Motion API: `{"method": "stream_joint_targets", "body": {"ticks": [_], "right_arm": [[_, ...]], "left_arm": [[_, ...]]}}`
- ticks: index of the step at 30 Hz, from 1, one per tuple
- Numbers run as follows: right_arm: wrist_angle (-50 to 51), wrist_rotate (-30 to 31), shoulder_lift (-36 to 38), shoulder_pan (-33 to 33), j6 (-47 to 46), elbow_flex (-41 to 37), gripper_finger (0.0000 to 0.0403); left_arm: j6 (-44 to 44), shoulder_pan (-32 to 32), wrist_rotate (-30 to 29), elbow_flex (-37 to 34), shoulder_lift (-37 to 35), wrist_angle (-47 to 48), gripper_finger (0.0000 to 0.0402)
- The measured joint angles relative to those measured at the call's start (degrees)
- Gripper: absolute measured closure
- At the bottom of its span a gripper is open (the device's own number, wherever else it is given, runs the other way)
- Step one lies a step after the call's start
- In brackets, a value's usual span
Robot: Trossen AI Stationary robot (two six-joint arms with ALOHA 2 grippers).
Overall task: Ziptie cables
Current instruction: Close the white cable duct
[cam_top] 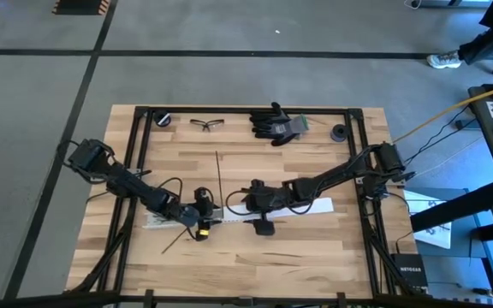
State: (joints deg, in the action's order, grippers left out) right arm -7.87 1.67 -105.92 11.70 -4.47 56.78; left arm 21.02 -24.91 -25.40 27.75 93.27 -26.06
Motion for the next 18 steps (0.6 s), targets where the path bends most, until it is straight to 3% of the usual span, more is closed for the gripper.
{"method": "stream_joint_targets", "body": {"ticks": [7, 15, 18], "right_arm": [[0.22, -1.28, -1.89, -0.10, -0.03, -0.09, 0.0093], [-0.03, -1.37, -1.89, -0.08, 0.00, -0.05, 0.0194], [-0.09, -1.36, -1.90, -0.08, 0.00, -0.05, 0.0196]], "left_arm": [[0.01, 0.00, -0.02, -0.02, 0.00, 0.07, 0.0194], [0.12, -0.02, 0.06, -0.02, 0.00, 0.09, 0.0194], [0.11, -0.02, 0.02, -0.02, 0.00, 0.09, 0.0194]]}}
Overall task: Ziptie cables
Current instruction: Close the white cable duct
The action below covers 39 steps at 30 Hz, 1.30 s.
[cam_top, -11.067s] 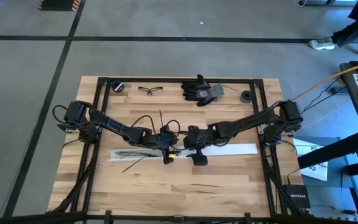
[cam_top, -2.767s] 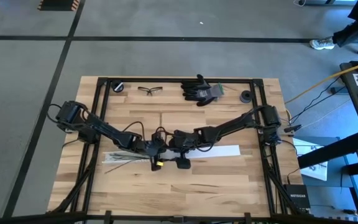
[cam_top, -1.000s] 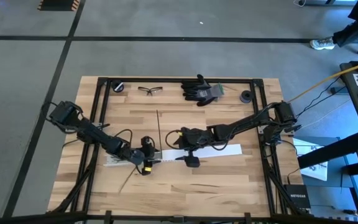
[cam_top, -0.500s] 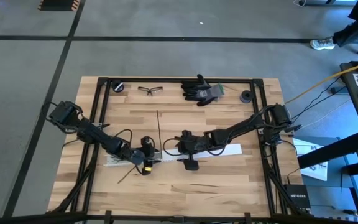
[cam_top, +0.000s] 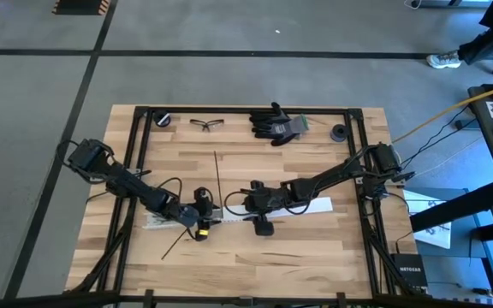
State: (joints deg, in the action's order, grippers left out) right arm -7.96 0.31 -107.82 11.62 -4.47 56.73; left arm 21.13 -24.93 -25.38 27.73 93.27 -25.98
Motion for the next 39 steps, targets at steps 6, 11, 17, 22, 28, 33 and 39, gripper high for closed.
{"method": "stream_joint_targets", "body": {"ticks": [6, 11, 17, 22, 28, 33, 39], "right_arm": [[-4.30, 0.05, -1.79, 0.00, -1.59, 0.00, 0.0195], [-6.01, 0.15, -3.07, -0.02, -2.62, 1.13, 0.0184], [-3.69, -0.43, -7.01, 0.00, -1.66, 6.60, 0.0188], [-1.81, 0.49, -8.73, 0.04, -1.40, 9.75, 0.0183], [-0.85, 0.19, -8.91, 0.00, -1.33, 10.66, 0.0181], [0.32, 0.16, -8.88, -0.01, -1.19, 10.84, 0.0163], [2.04, 0.19, -8.69, -0.72, 0.88, 10.99, 0.0097]], "left_arm": [[0.12, 0.00, 0.05, -0.04, -0.02, -0.06, 0.0194], [0.17, 0.03, 0.16, -0.04, -0.02, -0.24, 0.0194], [0.29, -0.10, 0.12, -0.31, -0.07, 0.53, 0.0194], [0.53, -0.20, 0.21, -0.33, -0.15, 1.03, 0.0194], [0.96, -0.20, 0.22, -0.31, -0.11, 0.62, 0.0194], [1.50, 0.11, 0.36, -0.17, -0.04, 0.19, 0.0179], [0.09, 1.86, 0.11, 0.97, 0.07, -0.08, 0.0120]]}}
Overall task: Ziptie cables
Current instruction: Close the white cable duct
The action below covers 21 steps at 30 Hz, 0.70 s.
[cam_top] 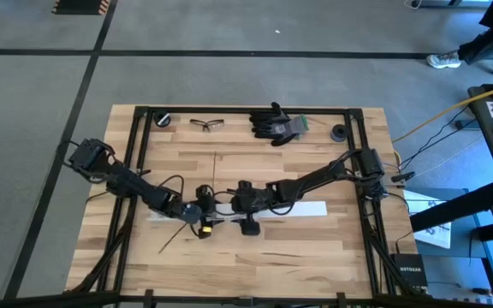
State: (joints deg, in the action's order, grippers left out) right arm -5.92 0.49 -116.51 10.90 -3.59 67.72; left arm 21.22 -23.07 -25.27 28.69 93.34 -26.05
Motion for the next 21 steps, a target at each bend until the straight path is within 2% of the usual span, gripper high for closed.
{"method": "stream_joint_targets", "body": {"ticks": [7, 14, 21], "right_arm": [[8.54, -0.09, 3.70, -0.44, 3.07, -0.10, 0.0065], [9.07, -0.09, 4.41, -0.44, 4.10, -0.11, 0.0064], [8.72, 0.00, 4.41, -0.44, 5.59, -0.22, 0.0063]], "left_arm": [[-0.71, 0.19, 1.11, 5.25, -1.49, 8.14, 0.0104], [4.02, -0.87, 1.15, 9.47, -7.98, 25.81, 0.0103], [7.80, -2.43, -1.17, 9.35, -8.66, 33.41, 0.0103]]}}
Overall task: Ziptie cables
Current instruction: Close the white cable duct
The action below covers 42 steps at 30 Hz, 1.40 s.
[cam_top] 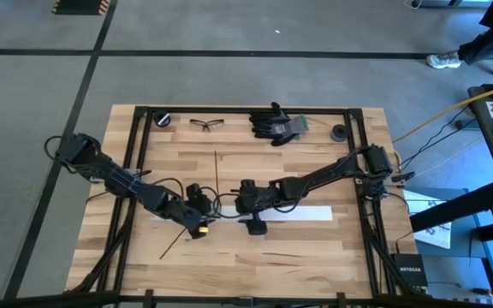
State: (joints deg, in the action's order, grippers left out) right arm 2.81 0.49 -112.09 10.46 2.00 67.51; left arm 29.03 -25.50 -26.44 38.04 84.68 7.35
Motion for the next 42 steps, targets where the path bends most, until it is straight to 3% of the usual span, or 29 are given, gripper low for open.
{"method": "stream_joint_targets", "body": {"ticks": [42], "right_arm": [[-1.41, 0.60, 0.09, 0.00, 0.00, -0.04, 0.0063]], "left_arm": [[-0.45, -0.04, -1.83, -0.11, 0.18, -0.76, 0.0103]]}}
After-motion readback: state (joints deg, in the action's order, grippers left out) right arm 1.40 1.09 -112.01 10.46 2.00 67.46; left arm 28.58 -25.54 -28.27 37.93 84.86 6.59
